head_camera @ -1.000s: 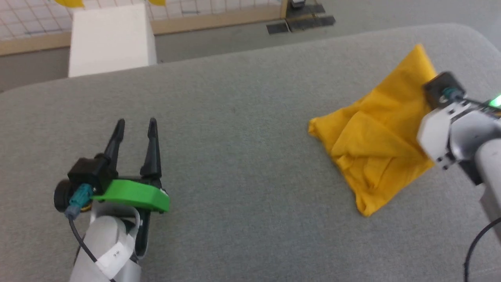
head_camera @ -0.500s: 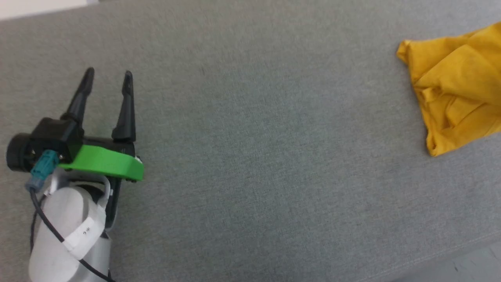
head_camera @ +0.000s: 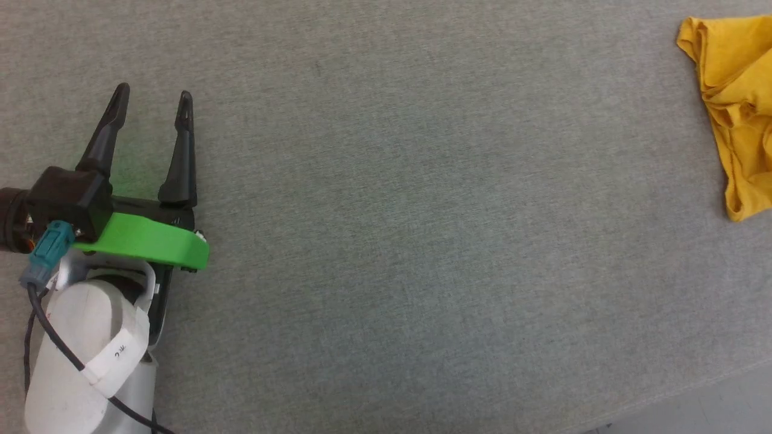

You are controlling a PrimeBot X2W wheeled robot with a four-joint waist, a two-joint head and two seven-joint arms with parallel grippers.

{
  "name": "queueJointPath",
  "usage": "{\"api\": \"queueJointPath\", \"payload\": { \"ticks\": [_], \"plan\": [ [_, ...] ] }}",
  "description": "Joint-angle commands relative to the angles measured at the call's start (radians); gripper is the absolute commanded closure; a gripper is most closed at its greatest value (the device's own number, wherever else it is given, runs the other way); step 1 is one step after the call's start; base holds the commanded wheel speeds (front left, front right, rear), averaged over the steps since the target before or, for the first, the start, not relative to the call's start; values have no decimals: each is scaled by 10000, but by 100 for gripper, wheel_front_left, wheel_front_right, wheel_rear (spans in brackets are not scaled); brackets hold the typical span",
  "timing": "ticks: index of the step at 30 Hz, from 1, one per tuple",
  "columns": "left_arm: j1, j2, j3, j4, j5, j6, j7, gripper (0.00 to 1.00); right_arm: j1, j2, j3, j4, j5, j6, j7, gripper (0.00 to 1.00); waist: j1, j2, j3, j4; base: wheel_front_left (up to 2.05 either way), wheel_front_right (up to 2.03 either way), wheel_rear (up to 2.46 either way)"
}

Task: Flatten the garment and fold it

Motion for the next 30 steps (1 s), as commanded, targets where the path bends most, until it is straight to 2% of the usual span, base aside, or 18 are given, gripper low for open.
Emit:
{"api": "queueJointPath", "payload": {
  "ticks": [1, 2, 3, 4, 5, 11, 18, 23, 30],
  "plan": [
    [-44, 87, 12, -33, -48, 49, -13, 0, -280, 109, -176, 60, -94, -21, -166, 100, -1, 0, -85, 62, 0, 0, 0],
    [-20, 77, 3, -10, -58, 59, -25, 0, -302, 150, -236, 120, -170, -21, -207, 100, -1, 0, -138, 82, 0, 0, 0],
    [9, 51, -14, 51, -83, 67, -59, 0, -320, 190, -289, 203, -294, -21, -255, 89, -1, 0, -255, 111, 0, 0, 0],
    [35, 17, -46, 127, -105, 70, -90, 0, -337, 226, -371, 277, -390, -21, -322, 14, -1, 0, -375, 150, 0, 0, 0],
    [50, -31, -76, 196, -138, 72, -141, 0, -343, 244, -391, 329, -458, -21, -422, 0, -1, 0, -495, 192, 0, 0, 0],
    [318, -501, -299, 1127, -383, 105, -775, 0, -175, 240, -288, 801, -238, -21, -1480, 0, -1, 0, -1837, 586, 0, 0, 0],
    [898, -1117, -556, 2437, -635, 172, -1391, 0, 709, 136, 562, 902, 1101, -21, -2353, 0, -1, 0, -3686, 1211, 0, 0, 0],
    [1248, -1422, -563, 3047, -777, 312, -1619, 0, 1832, 386, 1202, -112, 2141, -21, -2817, 0, -1, 0, -4578, 1723, 0, 0, 0],
    [1626, -1675, -666, 3547, -825, 412, -1772, 0, 3951, 1370, 1415, -2516, 3370, -21, -2821, 0, -1, 0, -5351, 2531, 0, 0, 0]
  ]
}}
